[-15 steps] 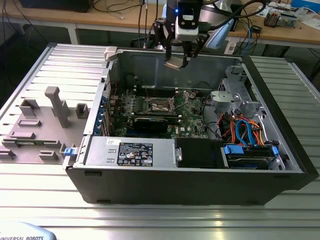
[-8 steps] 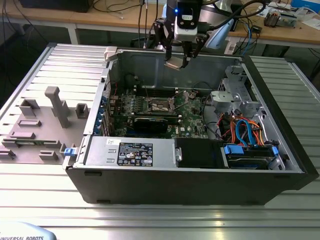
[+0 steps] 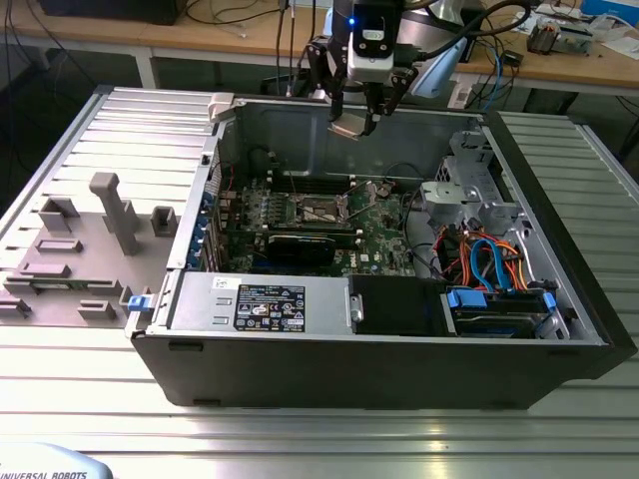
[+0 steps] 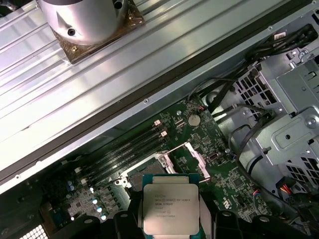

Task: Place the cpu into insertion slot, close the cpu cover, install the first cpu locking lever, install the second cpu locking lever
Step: 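Place the cpu into insertion slot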

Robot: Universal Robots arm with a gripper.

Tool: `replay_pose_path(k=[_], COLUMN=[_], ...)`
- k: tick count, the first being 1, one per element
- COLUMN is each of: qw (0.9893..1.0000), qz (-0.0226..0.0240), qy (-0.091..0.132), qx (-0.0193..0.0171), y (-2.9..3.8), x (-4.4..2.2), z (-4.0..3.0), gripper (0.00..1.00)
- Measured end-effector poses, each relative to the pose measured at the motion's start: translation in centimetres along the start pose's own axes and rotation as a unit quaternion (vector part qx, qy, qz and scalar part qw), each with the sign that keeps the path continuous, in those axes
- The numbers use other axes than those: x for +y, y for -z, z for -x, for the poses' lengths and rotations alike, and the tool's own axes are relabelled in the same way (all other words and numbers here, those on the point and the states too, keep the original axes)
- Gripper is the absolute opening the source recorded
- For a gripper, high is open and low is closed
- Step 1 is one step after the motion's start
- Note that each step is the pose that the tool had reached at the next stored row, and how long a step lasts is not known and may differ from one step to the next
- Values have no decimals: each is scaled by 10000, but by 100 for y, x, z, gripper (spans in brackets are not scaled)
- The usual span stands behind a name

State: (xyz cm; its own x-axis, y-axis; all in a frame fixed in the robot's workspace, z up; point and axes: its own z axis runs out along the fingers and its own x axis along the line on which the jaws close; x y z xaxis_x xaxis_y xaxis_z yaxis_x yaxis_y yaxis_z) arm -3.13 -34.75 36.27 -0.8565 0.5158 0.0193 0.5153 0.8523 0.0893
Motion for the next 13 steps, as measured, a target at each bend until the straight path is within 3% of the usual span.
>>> replay_pose_path(k=[13], qw=[10000], qz=[1], qy=[-63], qx=[-6], y=[0], x=[0], z=[0], gripper=[54])
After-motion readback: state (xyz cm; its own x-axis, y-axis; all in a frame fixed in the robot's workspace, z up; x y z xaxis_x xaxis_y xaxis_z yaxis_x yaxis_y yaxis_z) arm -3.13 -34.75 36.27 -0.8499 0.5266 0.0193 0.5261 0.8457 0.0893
